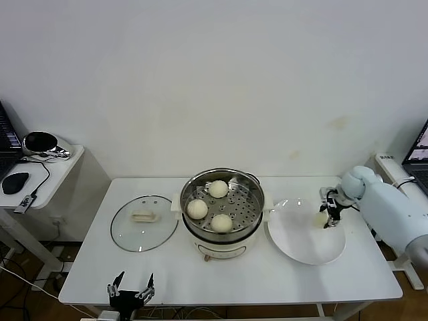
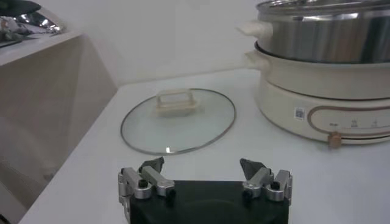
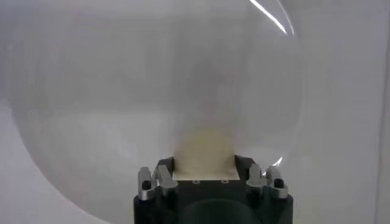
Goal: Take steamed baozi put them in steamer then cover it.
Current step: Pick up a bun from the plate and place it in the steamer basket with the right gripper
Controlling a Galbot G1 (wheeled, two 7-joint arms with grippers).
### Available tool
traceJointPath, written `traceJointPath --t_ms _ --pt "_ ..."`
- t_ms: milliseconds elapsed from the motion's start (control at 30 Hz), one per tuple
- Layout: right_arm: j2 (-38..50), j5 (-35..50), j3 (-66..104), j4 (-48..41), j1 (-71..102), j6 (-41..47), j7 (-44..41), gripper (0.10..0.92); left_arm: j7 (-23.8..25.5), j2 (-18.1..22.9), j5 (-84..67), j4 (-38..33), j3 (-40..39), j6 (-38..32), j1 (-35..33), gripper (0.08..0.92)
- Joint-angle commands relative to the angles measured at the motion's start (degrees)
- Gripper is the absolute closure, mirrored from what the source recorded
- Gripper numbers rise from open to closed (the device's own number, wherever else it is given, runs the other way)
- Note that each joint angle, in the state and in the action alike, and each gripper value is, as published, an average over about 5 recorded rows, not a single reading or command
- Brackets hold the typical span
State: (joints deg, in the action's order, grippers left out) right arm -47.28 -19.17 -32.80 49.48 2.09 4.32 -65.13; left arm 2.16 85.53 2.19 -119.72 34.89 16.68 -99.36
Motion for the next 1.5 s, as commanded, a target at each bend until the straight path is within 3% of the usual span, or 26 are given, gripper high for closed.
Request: traceJointPath --t_ms 33,300,567,933,1500 --pt "6.0 13.8 -12.1 12.8 -13.2 7.5 -2.6 0.408 0.0 -0.3 0.0 0.0 0.1 0.1 1.1 0.177" --pt "5.6 30.6 -30.6 21.2 -35.0 13.5 -4.3 0.412 -0.1 -1.1 0.4 0.0 0.4 0.3 2.2 0.177" --pt "-1.1 40.0 -41.2 25.7 -46.5 19.1 -6.4 0.406 -0.3 -1.6 -0.5 -1.3 0.7 0.3 2.8 0.177" --pt "-12.8 41.1 -42.0 23.4 -42.5 23.2 -4.1 0.406 -0.3 -1.4 -1.2 -4.5 1.5 0.3 2.9 0.177" --pt "-25.6 35.5 -40.3 9.7 -30.5 24.0 -1.7 0.406 -0.3 -1.2 -4.3 -4.6 3.0 0.9 3.6 0.177"
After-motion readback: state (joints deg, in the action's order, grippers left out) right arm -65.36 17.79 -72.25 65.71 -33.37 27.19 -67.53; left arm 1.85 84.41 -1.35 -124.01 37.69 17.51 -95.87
